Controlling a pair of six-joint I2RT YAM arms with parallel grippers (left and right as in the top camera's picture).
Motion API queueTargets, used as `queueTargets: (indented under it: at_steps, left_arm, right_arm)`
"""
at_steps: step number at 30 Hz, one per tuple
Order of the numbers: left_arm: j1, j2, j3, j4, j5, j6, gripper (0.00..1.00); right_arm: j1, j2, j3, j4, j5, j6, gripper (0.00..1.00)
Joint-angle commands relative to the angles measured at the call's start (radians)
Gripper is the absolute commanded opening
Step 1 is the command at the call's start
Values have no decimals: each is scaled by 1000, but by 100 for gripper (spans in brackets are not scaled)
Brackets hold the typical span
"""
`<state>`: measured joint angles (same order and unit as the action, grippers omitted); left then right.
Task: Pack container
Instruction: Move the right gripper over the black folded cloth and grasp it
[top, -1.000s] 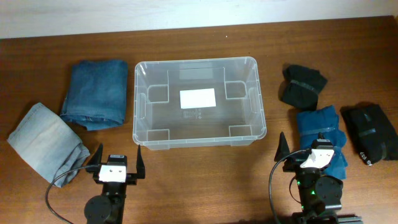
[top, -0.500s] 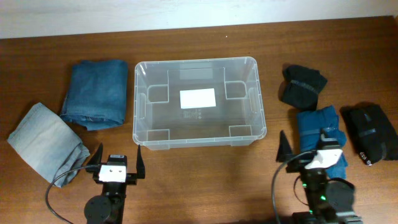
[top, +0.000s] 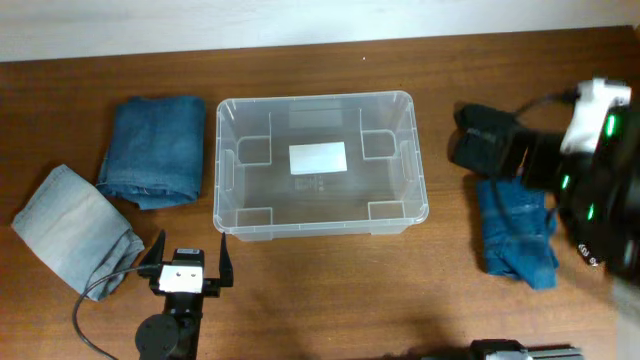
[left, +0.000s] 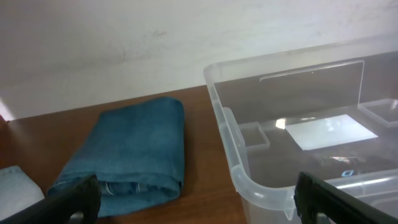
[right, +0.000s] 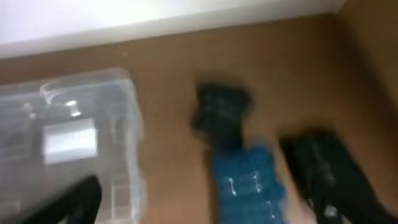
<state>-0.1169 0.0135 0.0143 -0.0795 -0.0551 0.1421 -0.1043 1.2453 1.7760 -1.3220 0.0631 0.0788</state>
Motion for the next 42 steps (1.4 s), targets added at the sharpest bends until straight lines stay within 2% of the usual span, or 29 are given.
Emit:
queueTargets:
  at_steps: [1, 2, 4, 7, 12, 20, 27, 34, 37, 40, 42]
  left_arm:
    - [0, -7, -5, -1, 8, 17, 99]
    - [0, -7, -5, -1, 8, 17, 99]
    - [0, -7, -5, -1, 8, 17, 99]
    - [0, -7, -5, -1, 8, 17, 99]
    - [0, -7, -5, -1, 8, 17, 99]
    - [0, -7, -5, -1, 8, 17, 99]
    - [0, -7, -5, -1, 8, 17, 99]
    - [0, -7, -5, -1, 8, 17, 99]
    - [0, -7, -5, -1, 8, 17, 99]
    - [0, -7, -5, -1, 8, 17, 99]
    - [0, -7, -5, -1, 8, 17, 99]
  right_arm:
    - [-101, 211, 217, -105, 24, -22, 98]
    - [-150, 293, 274, -136, -4, -22, 98]
    - [-215, 362, 285, -122, -122, -23, 99]
    - [-303, 447, 285, -110, -200, -23, 99]
    - [-406, 518, 285, -87, -207, -75, 99]
    - [-591, 643, 284, 51, -459, -171, 98]
    - [-551, 809, 284, 127, -479, -250, 99]
    - [-406, 939, 284, 168, -471, -415, 99]
    - [-339, 972, 284, 195, -416, -400, 99]
    - [-277, 1000, 282, 235, -259, -262, 99]
    - [-258, 1008, 282, 244, -226, -217, 99]
